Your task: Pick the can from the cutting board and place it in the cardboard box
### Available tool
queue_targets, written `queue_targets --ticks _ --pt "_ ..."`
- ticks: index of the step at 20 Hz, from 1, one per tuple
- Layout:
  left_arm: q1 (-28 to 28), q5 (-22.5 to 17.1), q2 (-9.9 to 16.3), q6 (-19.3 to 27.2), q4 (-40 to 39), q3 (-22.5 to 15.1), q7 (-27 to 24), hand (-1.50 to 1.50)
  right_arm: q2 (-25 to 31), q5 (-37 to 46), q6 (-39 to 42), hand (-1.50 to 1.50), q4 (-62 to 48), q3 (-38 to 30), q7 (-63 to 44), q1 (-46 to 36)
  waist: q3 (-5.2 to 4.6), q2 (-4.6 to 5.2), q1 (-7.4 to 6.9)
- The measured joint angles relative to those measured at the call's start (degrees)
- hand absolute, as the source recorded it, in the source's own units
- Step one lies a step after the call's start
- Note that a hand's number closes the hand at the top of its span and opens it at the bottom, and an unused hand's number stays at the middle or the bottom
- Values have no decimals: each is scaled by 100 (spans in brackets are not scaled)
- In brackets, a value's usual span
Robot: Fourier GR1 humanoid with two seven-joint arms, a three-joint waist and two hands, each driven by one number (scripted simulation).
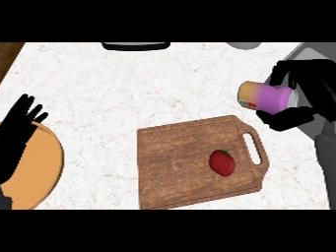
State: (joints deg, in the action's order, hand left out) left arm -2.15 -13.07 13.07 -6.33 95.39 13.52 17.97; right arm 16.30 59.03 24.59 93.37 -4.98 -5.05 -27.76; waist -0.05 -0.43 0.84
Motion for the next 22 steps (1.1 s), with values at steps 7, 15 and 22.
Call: queue_targets --ticks 7,15,22 --pt "72 56 -70 -63 -54 -57 -133 0 217 -182 252 150 752 -790 -833 -413 1 21 -51" --pt "-88 98 -81 -101 -206 -64 -192 0 931 -226 -130 150 -383 -1423 -722 -988 3 45 -109" --pt "-140 138 -116 -84 -197 -84 -184 0 1533 -151 -920 150 -2071 -1552 163 -1360 7 61 -149"
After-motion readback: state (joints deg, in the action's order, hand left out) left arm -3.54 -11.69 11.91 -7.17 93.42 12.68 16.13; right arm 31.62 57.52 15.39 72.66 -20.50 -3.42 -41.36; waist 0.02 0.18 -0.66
